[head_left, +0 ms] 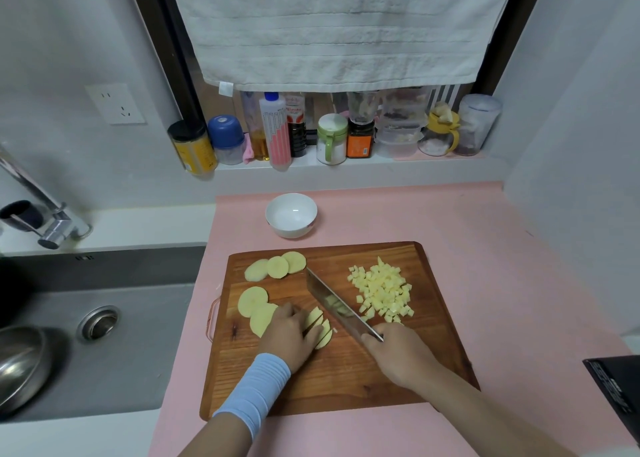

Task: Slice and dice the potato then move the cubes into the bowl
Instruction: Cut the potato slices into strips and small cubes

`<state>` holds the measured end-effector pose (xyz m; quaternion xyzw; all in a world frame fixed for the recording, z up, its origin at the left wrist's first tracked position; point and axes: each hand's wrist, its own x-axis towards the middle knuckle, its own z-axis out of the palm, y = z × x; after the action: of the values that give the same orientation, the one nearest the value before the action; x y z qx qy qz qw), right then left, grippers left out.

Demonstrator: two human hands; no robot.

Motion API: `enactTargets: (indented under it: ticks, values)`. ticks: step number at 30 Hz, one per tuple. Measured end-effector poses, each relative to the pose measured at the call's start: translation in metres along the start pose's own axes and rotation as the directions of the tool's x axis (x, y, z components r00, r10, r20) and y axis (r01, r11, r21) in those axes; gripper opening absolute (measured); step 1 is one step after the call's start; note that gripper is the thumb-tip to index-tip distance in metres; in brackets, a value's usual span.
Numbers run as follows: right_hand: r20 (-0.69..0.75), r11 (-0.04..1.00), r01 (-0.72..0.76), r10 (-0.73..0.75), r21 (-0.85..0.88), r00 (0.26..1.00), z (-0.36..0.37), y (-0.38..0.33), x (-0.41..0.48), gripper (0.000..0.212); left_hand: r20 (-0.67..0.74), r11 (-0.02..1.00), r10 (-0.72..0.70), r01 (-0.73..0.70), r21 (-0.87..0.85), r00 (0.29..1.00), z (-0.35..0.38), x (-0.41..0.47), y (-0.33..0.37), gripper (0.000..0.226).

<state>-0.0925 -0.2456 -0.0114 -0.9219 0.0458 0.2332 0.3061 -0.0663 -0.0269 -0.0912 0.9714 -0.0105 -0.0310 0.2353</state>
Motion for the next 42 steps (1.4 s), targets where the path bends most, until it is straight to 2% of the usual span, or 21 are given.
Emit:
enactTargets:
  ticks: [4,8,11,14,20,26,35,42]
  values:
    - [0.018,0.999,0.014,-0.013,-0.049,1.0,0.002,-0.001,-0.001,0.032,0.076,0.999,0.026,-0.03,0.045,0.997,0.008,-0.012,-0.005,0.067]
    - [0.006,0.995,0.021,-0.02,-0.1,1.0,0.001,-0.004,-0.002,0.032,-0.026,0.995,0.08,-0.078,0.058,0.996,0.015,-0.019,-0.007,0.067]
    - [-0.034,0.987,0.032,-0.038,-0.159,0.999,0.002,-0.007,-0.007,0.03,-0.174,0.963,0.267,-0.257,0.075,0.948,0.019,-0.019,-0.008,0.043]
    - [-0.067,0.977,0.064,-0.079,-0.203,0.995,0.005,-0.011,-0.013,0.03,-0.215,0.922,0.387,-0.371,0.11,0.897,0.026,-0.018,-0.007,0.02]
    - [-0.104,0.949,0.134,-0.17,-0.284,0.98,0.015,-0.019,-0.027,0.027,-0.229,0.939,0.344,-0.336,0.073,0.911,0.036,-0.015,-0.007,0.024]
    - [-0.108,0.941,0.098,-0.14,-0.325,0.984,0.015,-0.013,-0.029,0.028,-0.274,0.933,0.351,-0.358,0.025,0.896,0.035,-0.017,-0.006,0.018]
    - [-0.035,0.964,0.02,-0.03,-0.265,0.999,0.018,-0.011,-0.008,0.032,-0.267,0.935,0.332,-0.353,-0.03,0.904,0.037,-0.015,-0.011,0.018]
    - [-0.008,0.978,0.038,-0.04,-0.205,0.999,0.025,-0.016,0.005,0.031,-0.265,0.932,0.339,-0.361,-0.037,0.903,0.038,-0.015,-0.012,0.019]
